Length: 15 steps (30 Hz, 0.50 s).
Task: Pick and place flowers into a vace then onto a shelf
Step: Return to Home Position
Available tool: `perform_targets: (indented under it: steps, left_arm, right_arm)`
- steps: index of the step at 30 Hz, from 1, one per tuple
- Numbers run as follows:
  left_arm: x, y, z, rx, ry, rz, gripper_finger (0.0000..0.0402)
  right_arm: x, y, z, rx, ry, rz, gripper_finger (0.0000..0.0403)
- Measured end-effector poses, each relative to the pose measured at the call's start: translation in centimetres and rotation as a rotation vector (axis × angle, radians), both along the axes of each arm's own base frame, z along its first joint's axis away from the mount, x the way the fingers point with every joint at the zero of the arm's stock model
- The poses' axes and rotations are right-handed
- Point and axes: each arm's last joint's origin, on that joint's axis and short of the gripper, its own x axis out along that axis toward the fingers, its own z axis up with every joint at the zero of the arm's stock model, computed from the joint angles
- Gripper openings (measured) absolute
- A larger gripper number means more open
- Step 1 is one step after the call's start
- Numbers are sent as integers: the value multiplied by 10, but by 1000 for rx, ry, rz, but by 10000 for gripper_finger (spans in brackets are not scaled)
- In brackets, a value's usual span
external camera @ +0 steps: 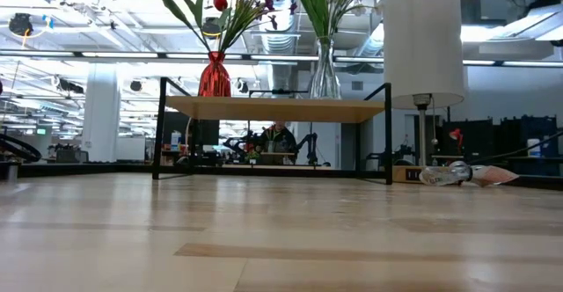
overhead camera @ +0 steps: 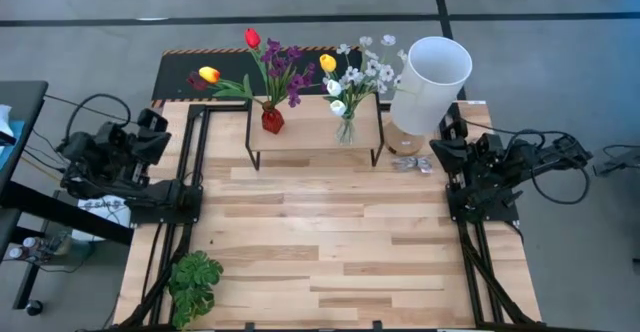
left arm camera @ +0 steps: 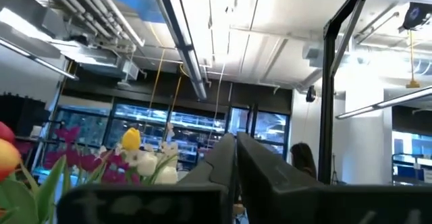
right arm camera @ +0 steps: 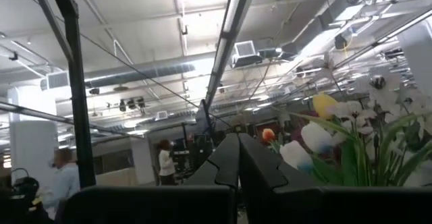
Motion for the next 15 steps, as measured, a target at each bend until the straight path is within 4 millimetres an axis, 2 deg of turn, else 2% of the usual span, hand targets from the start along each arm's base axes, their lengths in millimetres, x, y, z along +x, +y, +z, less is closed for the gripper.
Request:
perform_targets:
  steps: [8, 15]
  left_arm:
    - [-4, 0, -1, 17, 38, 4, 1]
    - [5, 0, -13, -24, 127, -21, 0]
  right_arm:
    - [-6, -2, -23, 78, -26, 48, 0]
    - [-8, -3, -43, 114, -33, 65, 0]
